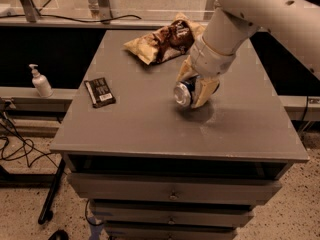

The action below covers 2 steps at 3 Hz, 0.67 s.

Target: Pick pepsi can

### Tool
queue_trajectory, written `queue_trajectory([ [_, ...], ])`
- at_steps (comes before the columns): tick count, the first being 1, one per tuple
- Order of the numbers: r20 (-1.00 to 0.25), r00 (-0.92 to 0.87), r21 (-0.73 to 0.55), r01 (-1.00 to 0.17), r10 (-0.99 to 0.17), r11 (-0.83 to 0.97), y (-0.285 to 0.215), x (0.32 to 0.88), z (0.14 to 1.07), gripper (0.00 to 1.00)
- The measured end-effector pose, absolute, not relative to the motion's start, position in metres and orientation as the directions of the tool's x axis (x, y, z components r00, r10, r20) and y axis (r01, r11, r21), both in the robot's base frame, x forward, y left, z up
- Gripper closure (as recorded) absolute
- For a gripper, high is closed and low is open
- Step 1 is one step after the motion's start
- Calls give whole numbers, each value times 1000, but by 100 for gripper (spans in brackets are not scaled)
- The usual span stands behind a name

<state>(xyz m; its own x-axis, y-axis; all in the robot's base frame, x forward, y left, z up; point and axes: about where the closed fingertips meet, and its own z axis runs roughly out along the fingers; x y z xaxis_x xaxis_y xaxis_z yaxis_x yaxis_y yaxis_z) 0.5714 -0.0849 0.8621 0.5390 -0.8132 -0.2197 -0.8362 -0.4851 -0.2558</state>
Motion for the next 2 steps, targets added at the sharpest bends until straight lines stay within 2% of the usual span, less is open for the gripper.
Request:
queue_trajectory([
  [1,-243,486,-248,-868,-840,-430,-69,569,892,100],
  [2,-252,458,-241,-883,-852,-403,-66,569,893,100],
])
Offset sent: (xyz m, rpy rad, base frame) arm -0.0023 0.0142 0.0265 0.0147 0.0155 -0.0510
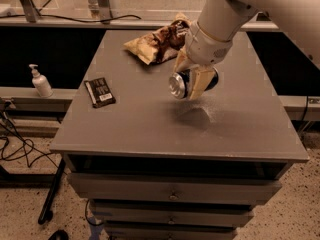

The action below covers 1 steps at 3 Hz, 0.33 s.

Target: Pick pepsi can

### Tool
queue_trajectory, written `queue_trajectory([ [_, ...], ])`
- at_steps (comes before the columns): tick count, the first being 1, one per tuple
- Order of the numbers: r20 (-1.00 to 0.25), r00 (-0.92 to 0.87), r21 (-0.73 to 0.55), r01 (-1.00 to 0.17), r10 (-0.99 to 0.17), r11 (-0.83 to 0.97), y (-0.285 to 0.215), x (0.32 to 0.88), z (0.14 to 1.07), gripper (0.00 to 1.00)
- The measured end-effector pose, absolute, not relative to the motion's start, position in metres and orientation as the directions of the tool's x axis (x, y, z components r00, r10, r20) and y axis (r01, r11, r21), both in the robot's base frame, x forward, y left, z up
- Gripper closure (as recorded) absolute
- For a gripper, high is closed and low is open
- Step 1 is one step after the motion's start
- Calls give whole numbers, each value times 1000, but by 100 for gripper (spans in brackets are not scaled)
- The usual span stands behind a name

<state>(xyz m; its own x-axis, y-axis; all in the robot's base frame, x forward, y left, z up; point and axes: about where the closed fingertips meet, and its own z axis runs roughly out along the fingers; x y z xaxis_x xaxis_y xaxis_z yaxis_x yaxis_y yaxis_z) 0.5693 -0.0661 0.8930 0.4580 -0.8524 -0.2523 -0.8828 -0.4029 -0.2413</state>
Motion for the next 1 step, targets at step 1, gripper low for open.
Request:
queue_trajectory([
  [1,-252,461,-242,-881,-851,-405,-66,569,893,100],
])
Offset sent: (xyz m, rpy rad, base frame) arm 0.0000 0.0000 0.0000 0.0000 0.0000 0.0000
